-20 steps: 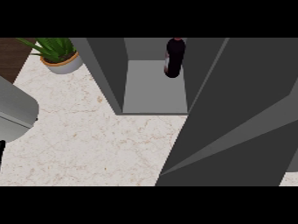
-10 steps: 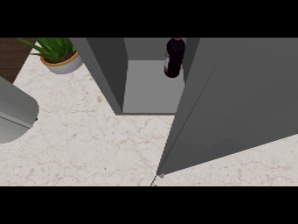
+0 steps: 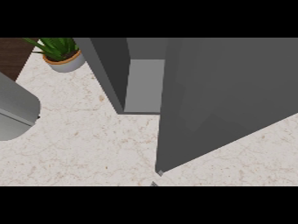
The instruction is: Pick up the wine, place it into the cabinet and close the cabinet
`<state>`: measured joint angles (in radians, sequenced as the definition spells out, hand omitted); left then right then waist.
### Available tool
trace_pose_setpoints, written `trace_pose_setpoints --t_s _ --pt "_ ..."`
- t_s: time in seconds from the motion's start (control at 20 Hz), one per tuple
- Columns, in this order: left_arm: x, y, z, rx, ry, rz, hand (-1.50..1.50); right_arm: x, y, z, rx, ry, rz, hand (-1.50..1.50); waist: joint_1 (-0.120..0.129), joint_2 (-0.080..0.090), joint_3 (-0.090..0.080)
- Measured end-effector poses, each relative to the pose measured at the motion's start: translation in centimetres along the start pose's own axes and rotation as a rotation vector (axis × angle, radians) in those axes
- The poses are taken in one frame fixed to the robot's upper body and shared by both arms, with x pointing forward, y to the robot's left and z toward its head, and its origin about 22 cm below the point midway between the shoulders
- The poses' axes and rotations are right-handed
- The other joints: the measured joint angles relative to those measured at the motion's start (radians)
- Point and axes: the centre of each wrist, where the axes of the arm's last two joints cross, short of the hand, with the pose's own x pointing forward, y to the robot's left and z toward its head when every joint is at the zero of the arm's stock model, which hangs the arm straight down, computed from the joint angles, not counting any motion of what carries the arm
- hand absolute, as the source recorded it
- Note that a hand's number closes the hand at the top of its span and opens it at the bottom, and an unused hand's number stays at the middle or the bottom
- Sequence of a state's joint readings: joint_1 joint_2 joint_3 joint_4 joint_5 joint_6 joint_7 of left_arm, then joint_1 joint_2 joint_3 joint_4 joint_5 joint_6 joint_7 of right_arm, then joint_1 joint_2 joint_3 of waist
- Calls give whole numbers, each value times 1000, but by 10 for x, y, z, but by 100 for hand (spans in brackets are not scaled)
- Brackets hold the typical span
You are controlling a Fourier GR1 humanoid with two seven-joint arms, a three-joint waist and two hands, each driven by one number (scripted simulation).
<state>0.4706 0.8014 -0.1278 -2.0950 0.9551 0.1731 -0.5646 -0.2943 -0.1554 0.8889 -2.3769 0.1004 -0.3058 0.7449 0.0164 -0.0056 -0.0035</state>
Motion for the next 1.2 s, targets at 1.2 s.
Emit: trace_pose_setpoints --t_s 1.2 --pt "-17 -6 -20 21 -5 21 -150 45 -13 -198 -52 -111 112 150 9 8 2"
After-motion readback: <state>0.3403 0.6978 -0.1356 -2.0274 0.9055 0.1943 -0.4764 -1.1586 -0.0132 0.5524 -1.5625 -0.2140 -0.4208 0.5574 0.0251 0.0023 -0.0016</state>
